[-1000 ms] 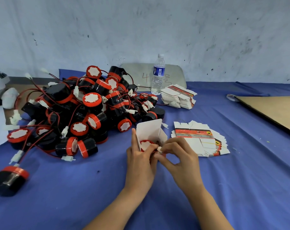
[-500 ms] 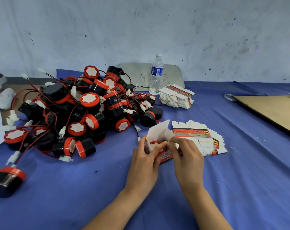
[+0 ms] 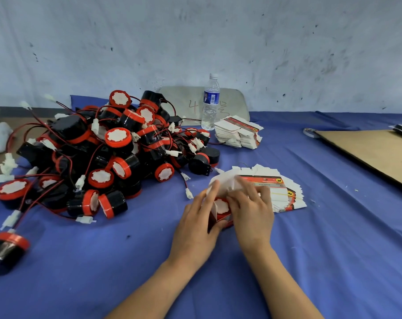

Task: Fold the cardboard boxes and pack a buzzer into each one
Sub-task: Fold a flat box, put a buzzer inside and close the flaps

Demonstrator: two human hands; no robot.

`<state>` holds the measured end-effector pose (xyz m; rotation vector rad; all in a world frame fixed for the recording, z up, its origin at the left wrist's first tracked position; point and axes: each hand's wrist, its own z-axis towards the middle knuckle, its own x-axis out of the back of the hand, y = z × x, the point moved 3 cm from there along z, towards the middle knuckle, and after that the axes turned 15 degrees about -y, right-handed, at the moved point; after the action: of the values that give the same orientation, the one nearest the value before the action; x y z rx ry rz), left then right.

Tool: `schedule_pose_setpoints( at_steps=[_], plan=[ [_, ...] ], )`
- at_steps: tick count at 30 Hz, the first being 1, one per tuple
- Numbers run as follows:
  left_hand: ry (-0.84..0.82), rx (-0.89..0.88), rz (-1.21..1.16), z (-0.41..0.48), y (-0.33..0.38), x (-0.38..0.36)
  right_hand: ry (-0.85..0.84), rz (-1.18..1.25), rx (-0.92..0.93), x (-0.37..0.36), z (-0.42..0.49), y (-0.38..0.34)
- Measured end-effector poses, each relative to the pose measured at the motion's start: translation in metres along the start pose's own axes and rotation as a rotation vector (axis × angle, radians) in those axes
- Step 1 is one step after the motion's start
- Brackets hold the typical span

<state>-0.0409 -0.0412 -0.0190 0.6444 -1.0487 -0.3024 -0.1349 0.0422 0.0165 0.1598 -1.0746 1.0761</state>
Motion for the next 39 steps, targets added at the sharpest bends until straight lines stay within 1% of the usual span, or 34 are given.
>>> schedule_pose_setpoints(
  at_steps=[2,4,6,8,10,12,18,20,22,24,26,28,30,32,34,36,39],
  plan=[
    [-0.004,0.017,-0.034,0.001,-0.002,0.0,0.016,-0.031,0.025,0.0,0.001,0.001],
    [0.0,0.028,-0.075,0.002,-0.004,0.001,-0.071,0.021,-0.019,-0.005,0.001,0.006],
    [-0.001,0.038,-0.075,0.002,-0.004,0.002,-0.192,0.114,-0.075,-0.011,0.0,0.011],
    [-0.024,0.055,-0.046,0.003,-0.005,0.001,-0.311,0.269,-0.146,-0.017,-0.001,0.016],
    [-0.038,0.066,-0.029,0.003,-0.005,0.001,-0.362,0.401,-0.215,-0.02,-0.003,0.019],
    [-0.046,0.068,-0.017,0.002,-0.005,0.0,-0.345,0.445,-0.235,-0.02,-0.003,0.021],
    [-0.119,0.12,0.08,0.005,-0.005,-0.003,-0.378,0.356,-0.253,-0.024,0.0,0.019],
    [-0.14,0.144,0.08,0.006,-0.004,-0.002,-0.369,0.335,-0.228,-0.025,-0.001,0.018],
    [-0.146,0.142,0.064,0.006,-0.003,-0.001,-0.327,0.303,-0.185,-0.022,-0.002,0.017],
    [-0.14,0.133,0.043,0.006,-0.003,0.0,-0.227,0.298,-0.093,-0.016,-0.003,0.013],
    [-0.116,0.119,0.0,0.005,-0.003,0.001,-0.127,0.363,0.002,-0.01,-0.004,0.009],
    [-0.079,0.107,-0.057,0.006,-0.005,0.004,-0.104,0.456,-0.004,-0.007,-0.004,0.009],
    [-0.052,0.111,-0.084,0.006,-0.006,0.007,-0.147,0.469,-0.04,-0.011,-0.004,0.013],
    [-0.034,0.117,-0.08,0.007,-0.007,0.008,-0.215,0.402,-0.025,-0.016,-0.003,0.014],
    [-0.019,0.106,-0.062,0.007,-0.006,0.007,-0.236,0.394,-0.027,-0.02,-0.002,0.014],
    [0.012,0.094,-0.063,0.006,-0.004,0.007,-0.226,0.483,-0.076,-0.019,-0.001,0.014],
    [0.151,0.041,-0.006,0.002,0.004,0.013,-0.223,0.622,-0.127,-0.018,-0.001,0.015]
  ],
)
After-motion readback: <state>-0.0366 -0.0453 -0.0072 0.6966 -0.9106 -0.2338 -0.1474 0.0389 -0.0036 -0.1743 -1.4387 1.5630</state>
